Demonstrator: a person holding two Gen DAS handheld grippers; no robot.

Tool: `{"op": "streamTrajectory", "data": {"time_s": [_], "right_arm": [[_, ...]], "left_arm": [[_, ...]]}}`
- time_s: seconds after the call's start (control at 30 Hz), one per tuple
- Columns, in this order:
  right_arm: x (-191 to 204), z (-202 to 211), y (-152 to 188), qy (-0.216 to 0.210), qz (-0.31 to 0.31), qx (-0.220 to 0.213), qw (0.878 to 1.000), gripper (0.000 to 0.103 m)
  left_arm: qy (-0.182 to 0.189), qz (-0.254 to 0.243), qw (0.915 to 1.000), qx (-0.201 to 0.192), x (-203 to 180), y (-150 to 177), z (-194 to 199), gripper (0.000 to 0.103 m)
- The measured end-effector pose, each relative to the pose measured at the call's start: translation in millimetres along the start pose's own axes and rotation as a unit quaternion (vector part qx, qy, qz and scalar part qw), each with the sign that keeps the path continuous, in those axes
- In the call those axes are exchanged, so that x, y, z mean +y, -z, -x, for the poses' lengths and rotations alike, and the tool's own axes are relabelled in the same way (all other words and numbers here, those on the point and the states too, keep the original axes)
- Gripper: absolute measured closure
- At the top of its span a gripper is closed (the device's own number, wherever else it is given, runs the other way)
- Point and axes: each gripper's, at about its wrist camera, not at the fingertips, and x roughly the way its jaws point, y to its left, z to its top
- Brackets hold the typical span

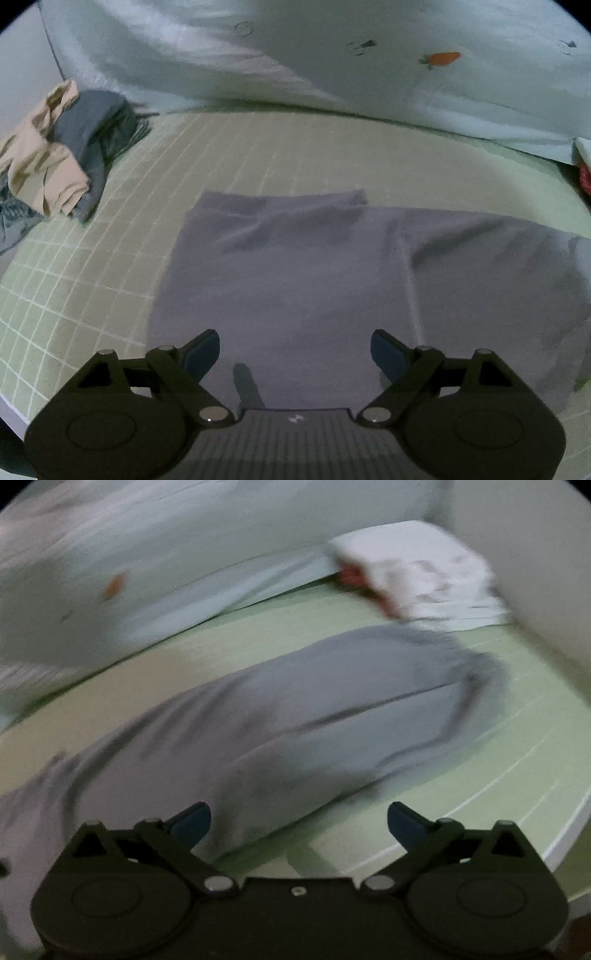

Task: Fold clothes
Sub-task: 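Grasp the grey waistband with the right gripper and lift it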

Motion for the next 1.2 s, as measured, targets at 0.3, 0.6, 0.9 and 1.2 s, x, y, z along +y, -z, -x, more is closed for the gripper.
{"op": "streamTrajectory", "data": {"time_s": [0.3, 0.6, 0.9, 1.2], "right_arm": [[-111.3, -75.2, -59.9, 0.070, -0.014, 0.008, 0.997, 0.000], [-168.8, -121.8, -93.0, 0.051, -0.069, 0.022, 0.996, 0.000], [-170.0, -127.3, -95.5, 0.028, -0.055, 0.018, 0.998, 0.042], [-147.0, -94.5, -118.1, 0.049, 0.006, -0.045, 0.998, 0.084]], "left_arm": [[-0.040, 0.025, 0.9988, -0.009, -44.0, 12.4, 11.1, 0.013], [-0.071, 0.056, 0.9958, 0.015, -56.5, 26.1, 15.5, 0.013], [-0.076, 0.064, 0.9950, 0.006, -50.0, 14.8, 13.7, 0.013], [-0.077, 0.081, 0.9937, -0.005, -6.1, 6.8, 5.2, 0.013]]}}
